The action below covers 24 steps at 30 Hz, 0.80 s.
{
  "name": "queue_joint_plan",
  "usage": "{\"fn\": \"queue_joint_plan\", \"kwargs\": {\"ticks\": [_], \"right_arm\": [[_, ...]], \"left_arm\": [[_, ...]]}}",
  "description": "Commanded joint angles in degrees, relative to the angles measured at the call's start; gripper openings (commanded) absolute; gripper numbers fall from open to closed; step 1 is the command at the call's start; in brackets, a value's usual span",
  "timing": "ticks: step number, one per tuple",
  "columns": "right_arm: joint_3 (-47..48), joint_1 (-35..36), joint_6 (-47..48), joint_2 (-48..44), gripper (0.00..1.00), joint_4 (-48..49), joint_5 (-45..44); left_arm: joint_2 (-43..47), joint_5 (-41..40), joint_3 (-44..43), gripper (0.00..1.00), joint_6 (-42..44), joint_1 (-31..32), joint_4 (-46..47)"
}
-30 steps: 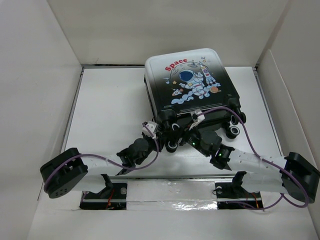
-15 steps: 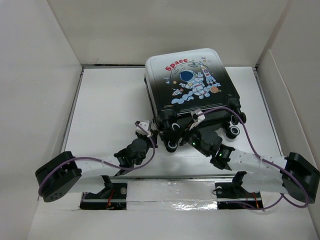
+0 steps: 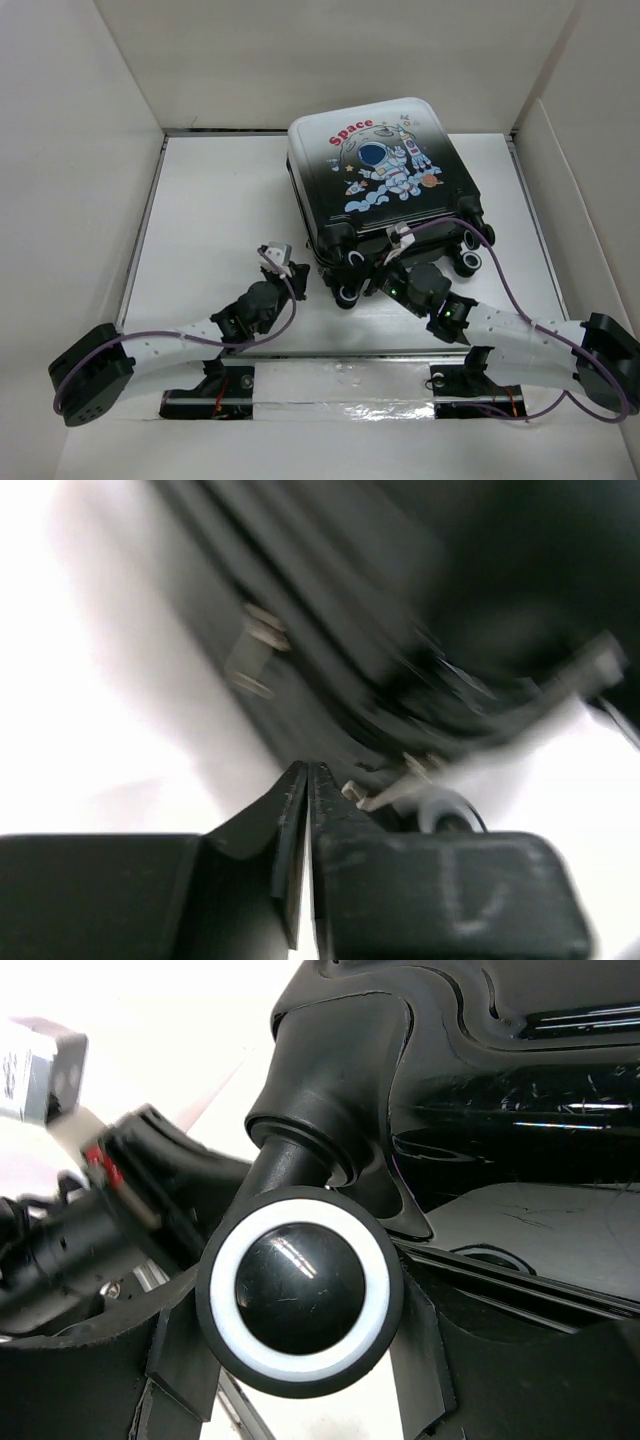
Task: Pack the luggage
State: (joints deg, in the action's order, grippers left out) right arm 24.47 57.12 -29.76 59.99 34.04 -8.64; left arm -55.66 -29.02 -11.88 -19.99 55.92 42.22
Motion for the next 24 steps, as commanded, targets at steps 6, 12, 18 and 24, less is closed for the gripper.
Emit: {"fn": "queue_joint_plan", "kwargs": {"ticks": [6, 12, 18, 24], "right_arm": [[3.39, 1.15, 0.40, -2.68, 0.00, 7.09, -0.58], [3.83, 1.15, 0.49, -1.89, 0.00, 7.27, 0.38], [4.10, 1.15, 0.49, -1.10, 0.00, 8.06, 1.35], [4.01, 1.15, 0.49, -1.27, 0.00, 8.58, 2.40]], "left_arm": [[-8.59, 6.52, -4.03, 0.32, 1.54, 7.98, 6.91], [-12.54, 1.08, -6.13, 0.33, 1.62, 8.50, 9.90], [-17.20, -4.28, -7.63, 0.28, 2.32, 8.50, 15.61], [-22.03, -9.47, -8.16, 0.12, 3.99, 8.50, 23.17]]}}
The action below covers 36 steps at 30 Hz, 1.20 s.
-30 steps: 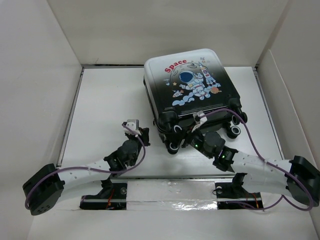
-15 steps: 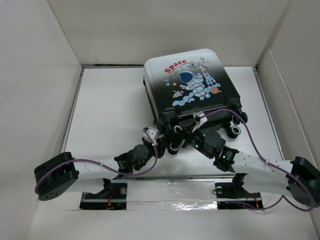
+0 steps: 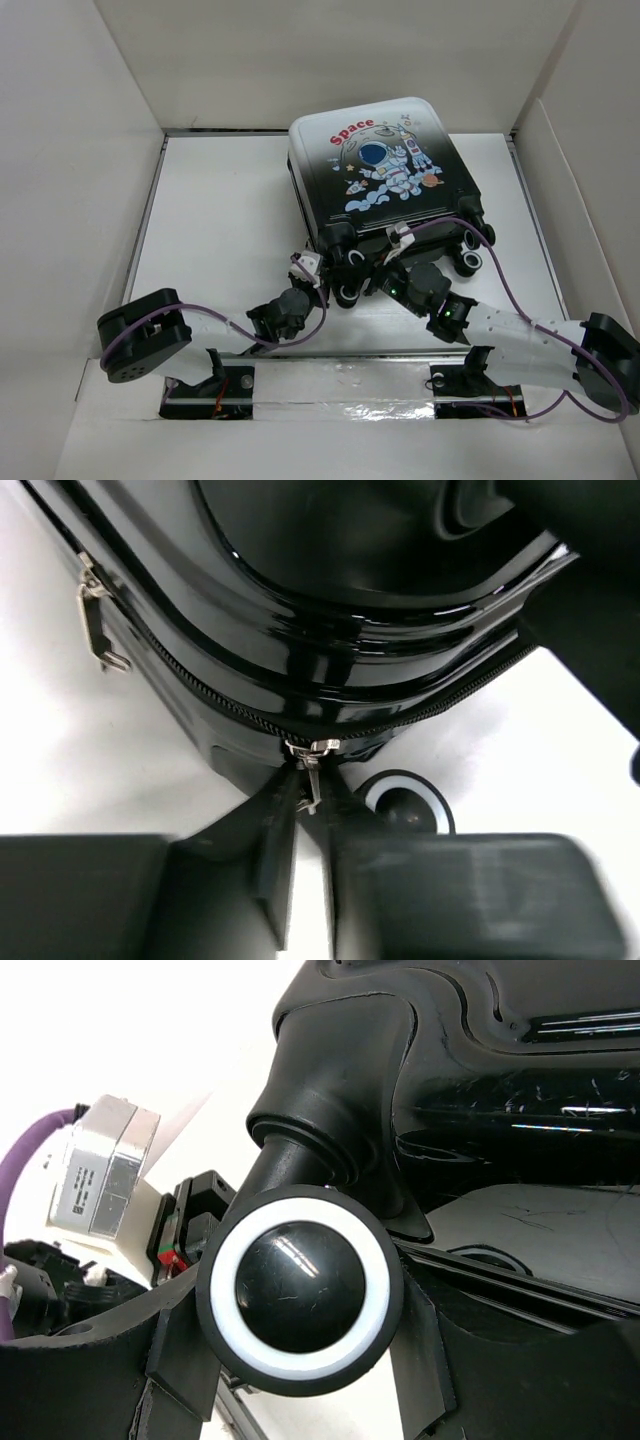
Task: Pack the luggage
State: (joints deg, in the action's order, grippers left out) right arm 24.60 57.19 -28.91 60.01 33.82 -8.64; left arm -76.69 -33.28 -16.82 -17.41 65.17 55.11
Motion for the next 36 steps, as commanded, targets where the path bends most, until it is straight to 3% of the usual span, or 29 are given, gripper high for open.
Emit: {"fn": "queue_joint_plan", "kwargs": {"ticks": [1, 3, 16, 25, 36], "right_arm": [[3.79, 1.08, -0.27, -1.30, 0.00, 8.80, 2.67], [3.79, 1.08, -0.45, -1.12, 0.00, 8.72, 3.28], [3.26, 1.08, -1.24, 0.55, 0.00, 11.09, 4.16], [1.07, 1.08, -0.98, -3.84, 0.00, 9.69, 2.32], [-0.25, 1.08, -0.27, -8.68, 0.00, 4.59, 4.51]], "left_arm": [[-1.27, -6.44, -2.96, 0.05, 1.24, 0.04, 11.58], [-1.10, -9.52, -2.08, 0.00, 0.80, 0.05, 15.28], [-1.00, -22.18, -1.46, 0.00, 1.76, 4.17, 18.98], [2.14, -29.21, 1.52, 0.00, -2.80, 3.31, 6.87], [10.33, -25.71, 3.64, 0.00, -1.41, -3.72, -1.50]]}}
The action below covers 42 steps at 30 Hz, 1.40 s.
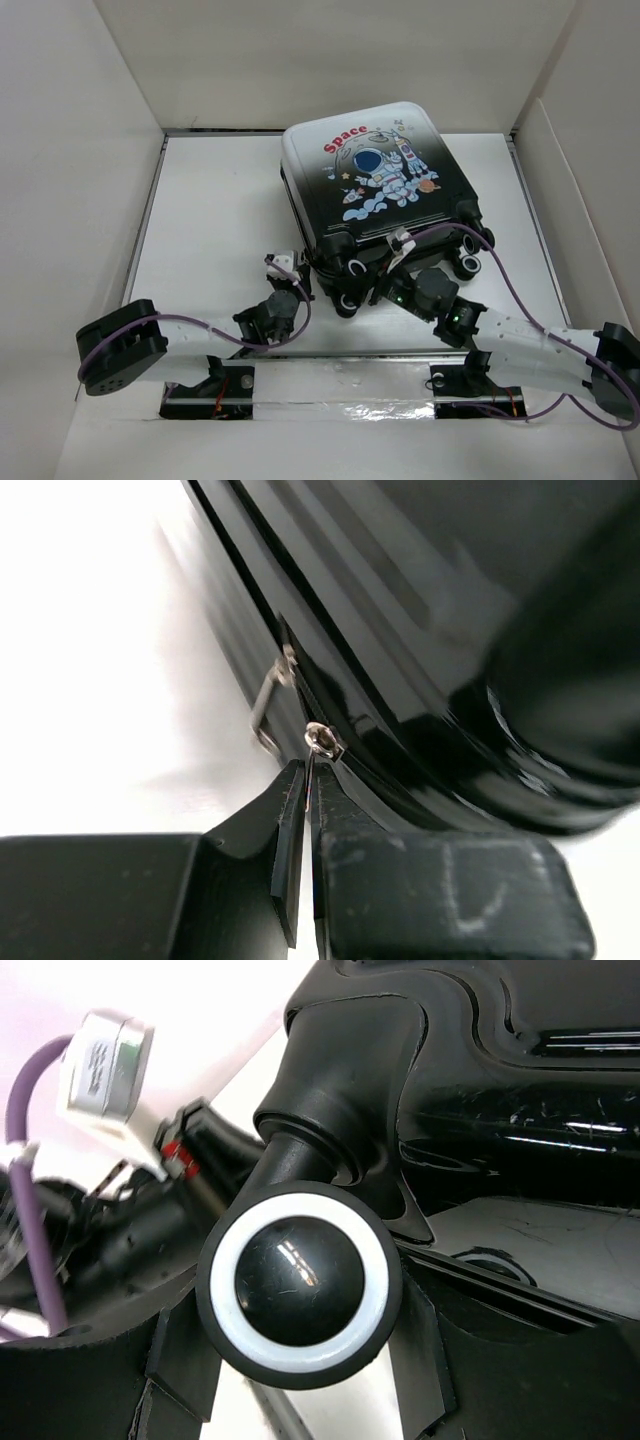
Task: Pack the luggage
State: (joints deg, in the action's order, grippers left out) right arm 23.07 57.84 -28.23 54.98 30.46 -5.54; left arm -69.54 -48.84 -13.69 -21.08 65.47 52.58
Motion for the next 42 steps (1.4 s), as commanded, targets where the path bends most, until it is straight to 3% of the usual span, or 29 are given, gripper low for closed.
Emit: {"fn": "queue_joint_plan", "kwargs": {"ticks": [1, 8, 12, 15, 16, 20, 21, 23, 26, 27, 28, 29, 30, 35, 38, 39, 42], "right_arm": [[1.36, 0.95, -0.78, -3.65, 0.00, 7.86, 1.84], [3.65, 3.33, 1.24, -2.16, 0.00, 6.11, 3.34], [7.94, 5.52, 3.09, 2.13, 0.00, 4.70, 5.09], [10.93, 7.37, 4.58, 5.30, 0.00, 4.96, 7.02], [12.16, 7.37, 5.02, 7.75, 0.00, 4.96, 7.47], [20.24, 9.39, 7.22, 16.01, 0.00, 4.18, 10.63], [24.18, 9.39, 7.83, 18.04, 0.00, 4.26, 12.47], [27.97, 9.92, 7.40, 23.56, 0.02, 4.78, 13.71], [35.71, 12.29, 7.75, 28.49, 0.27, 2.26, 17.05], [37.99, 13.08, 10.01, 29.12, 0.48, -0.29, 16.01], [42.10, 14.74, 11.51, 29.57, 0.60, -3.53, 14.35], [43.54, 15.62, 13.62, 29.48, 0.90, -10.00, 12.24], [44.60, 16.33, 16.86, 28.18, 1.00, -12.59, 7.26], [40.23, 16.34, 22.76, 14.40, 1.00, -20.07, -1.04], [36.10, 16.34, 26.29, 1.22, 1.00, -24.46, -13.58], [35.12, 16.34, 27.16, -2.04, 1.00, -25.70, -22.93], [31.35, 13.63, 27.53, -14.00, 1.00, -30.10, -38.17]], "left_arm": [[3.27, -9.61, 0.42, 0.00, 2.88, -5.78, 1.21], [2.04, -1.00, -0.36, 0.00, 5.96, -16.50, 7.27], [4.92, -0.99, -2.74, 0.02, 0.26, -17.31, 0.61], [9.67, -1.70, -4.41, 0.29, -5.43, -18.62, -9.92], [13.69, -1.61, -4.85, 0.48, -7.11, -19.32, -13.00], [26.01, 0.50, -9.24, 0.75, -17.40, -24.25, -32.75], [28.56, 1.02, -10.73, 0.76, -18.63, -24.25, -34.45], [36.20, 1.47, -11.88, 0.88, -20.14, -24.87, -36.92], [44.47, 3.48, -13.72, 0.92, -21.81, -24.87, -38.60], [46.06, 5.05, -14.60, 0.99, -22.07, -24.87, -38.95], [48.68, 5.85, -14.96, 0.99, -21.90, -24.87, -39.13], [49.75, 6.73, -15.39, 0.99, -21.20, -24.87, -40.43], [50.55, 8.22, -16.62, 0.99, -21.02, -24.87, -41.32], [52.75, 12.62, -20.84, 0.99, -19.79, -24.87, -46.51], [53.19, 17.10, -22.95, 0.99, -18.39, -24.87, -48.35], [53.28, 19.29, -24.26, 0.99, -17.42, -24.87, -49.58], [53.80, 21.67, -27.25, 0.99, -16.45, -24.87, -52.48]]}}
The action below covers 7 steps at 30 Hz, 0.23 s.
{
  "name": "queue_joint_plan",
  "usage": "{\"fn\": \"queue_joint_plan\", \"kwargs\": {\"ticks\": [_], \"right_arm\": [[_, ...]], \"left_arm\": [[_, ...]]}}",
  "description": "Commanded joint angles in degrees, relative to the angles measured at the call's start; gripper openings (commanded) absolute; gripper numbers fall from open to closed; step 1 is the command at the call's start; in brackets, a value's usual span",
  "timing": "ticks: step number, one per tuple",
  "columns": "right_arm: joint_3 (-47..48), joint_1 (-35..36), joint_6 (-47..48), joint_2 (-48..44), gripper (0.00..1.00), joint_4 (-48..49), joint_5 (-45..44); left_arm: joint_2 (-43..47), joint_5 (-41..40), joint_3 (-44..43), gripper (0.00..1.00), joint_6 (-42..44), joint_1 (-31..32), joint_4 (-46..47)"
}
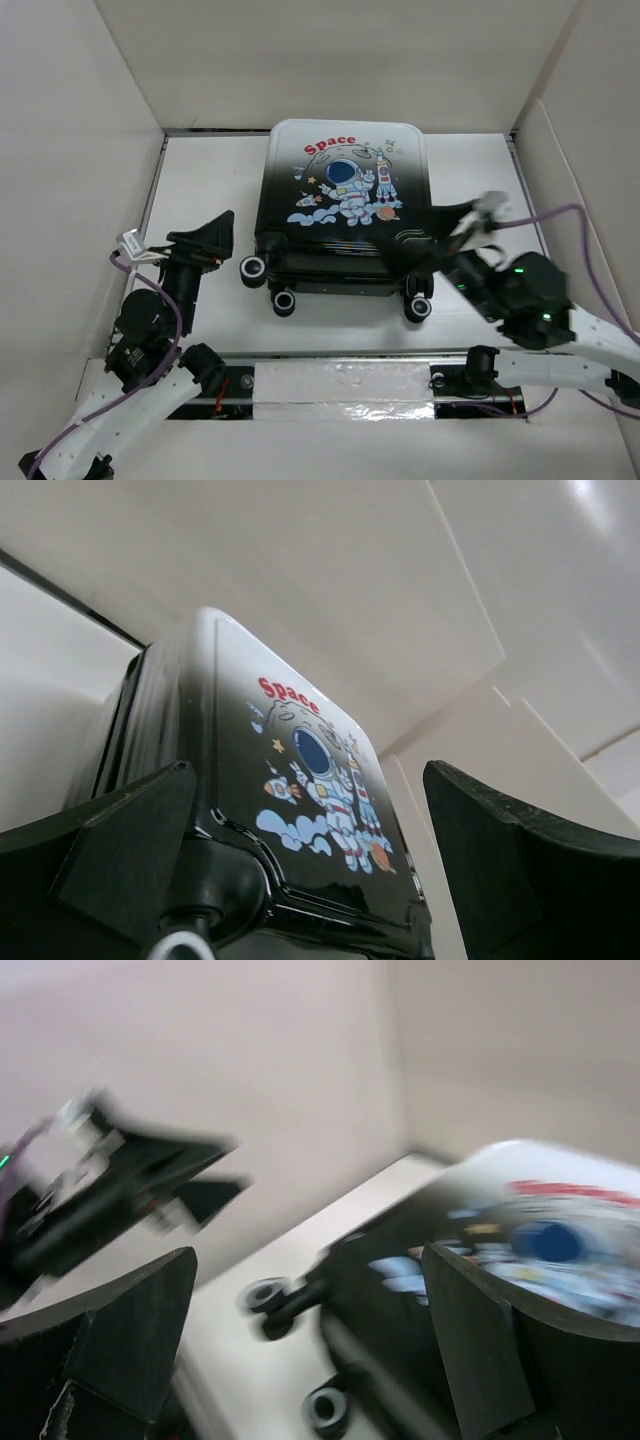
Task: Pack the luggage
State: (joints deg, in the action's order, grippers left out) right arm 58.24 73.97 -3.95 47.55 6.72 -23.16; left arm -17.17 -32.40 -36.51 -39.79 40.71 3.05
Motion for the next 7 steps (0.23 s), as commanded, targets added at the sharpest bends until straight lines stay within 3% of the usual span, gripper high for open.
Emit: {"fn": "queue_joint_plan", "kwargs": {"ticks": [1, 4, 7], "right_arm": [[-4.53, -3.74, 3.24, -9.20, 1.00, -7.33, -22.35], [-7.43, -9.19, 1.49, -16.34, 1.00, -11.20, -25.18], [-9.01, -13.22, -0.71, -18.11, 1.00, -12.17, -20.98]], "left_arm": [[1.96, 5.68, -4.88, 0.99, 3.22, -0.10, -2.96], [2.93, 7.26, -4.80, 0.99, 4.28, -0.10, -3.93], [2.49, 7.18, -4.18, 0.99, 4.11, -0.10, -4.10]]}}
